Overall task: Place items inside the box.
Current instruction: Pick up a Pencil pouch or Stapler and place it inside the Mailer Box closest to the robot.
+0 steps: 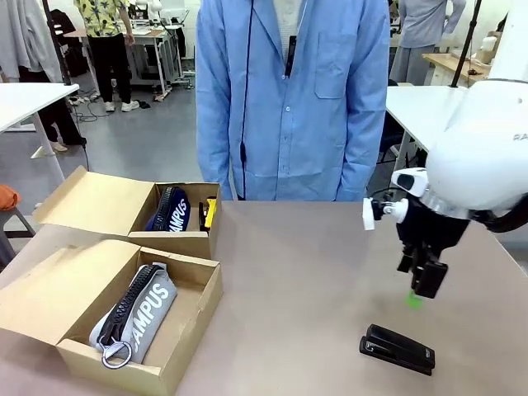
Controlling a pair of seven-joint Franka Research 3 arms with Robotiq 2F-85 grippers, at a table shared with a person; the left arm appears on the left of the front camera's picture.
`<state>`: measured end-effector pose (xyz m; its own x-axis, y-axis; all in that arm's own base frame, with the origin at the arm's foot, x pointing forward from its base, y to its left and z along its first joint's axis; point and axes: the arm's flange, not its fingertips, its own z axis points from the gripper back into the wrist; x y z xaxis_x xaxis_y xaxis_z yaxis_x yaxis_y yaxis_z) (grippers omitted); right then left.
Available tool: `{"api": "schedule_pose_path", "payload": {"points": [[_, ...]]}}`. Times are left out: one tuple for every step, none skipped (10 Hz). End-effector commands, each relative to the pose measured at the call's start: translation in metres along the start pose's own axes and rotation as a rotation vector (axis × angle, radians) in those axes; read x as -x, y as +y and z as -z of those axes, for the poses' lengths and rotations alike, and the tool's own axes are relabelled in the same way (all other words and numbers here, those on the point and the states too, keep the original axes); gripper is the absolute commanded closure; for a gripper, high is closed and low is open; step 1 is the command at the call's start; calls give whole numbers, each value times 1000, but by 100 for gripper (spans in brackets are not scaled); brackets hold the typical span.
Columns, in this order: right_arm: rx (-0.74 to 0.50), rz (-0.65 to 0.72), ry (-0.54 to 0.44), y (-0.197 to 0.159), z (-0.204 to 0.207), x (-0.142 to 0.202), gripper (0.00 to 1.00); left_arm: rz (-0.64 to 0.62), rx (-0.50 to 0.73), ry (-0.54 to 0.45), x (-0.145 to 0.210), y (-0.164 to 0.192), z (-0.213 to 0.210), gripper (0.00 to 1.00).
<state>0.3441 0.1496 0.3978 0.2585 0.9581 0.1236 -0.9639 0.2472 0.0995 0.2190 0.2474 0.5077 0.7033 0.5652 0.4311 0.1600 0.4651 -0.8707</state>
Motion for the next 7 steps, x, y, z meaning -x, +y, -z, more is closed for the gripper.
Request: {"api": "schedule_pose_path", "payload": {"points": [[74, 32, -37, 59, 53, 18, 0, 16, 23, -12, 0, -2, 1, 0], [83, 57, -2, 64, 62, 13, 0, 16, 23, -12, 0, -2, 1, 0], [54, 51, 53, 67, 70, 8, 0, 16, 23, -12, 0, -2, 1, 0], [21, 60, 95, 66, 74, 7, 0, 16, 23, -12, 0, -2, 1, 0], [9, 85, 145, 71, 78, 9, 0, 16, 23, -12, 0, -2, 1, 0], [19, 93, 178, 77, 84, 12, 0, 16, 23, -12, 0, -2, 1, 0], [28, 99, 192, 82, 90, 16, 0, 16, 23, -12, 0, -2, 1, 0]]}}
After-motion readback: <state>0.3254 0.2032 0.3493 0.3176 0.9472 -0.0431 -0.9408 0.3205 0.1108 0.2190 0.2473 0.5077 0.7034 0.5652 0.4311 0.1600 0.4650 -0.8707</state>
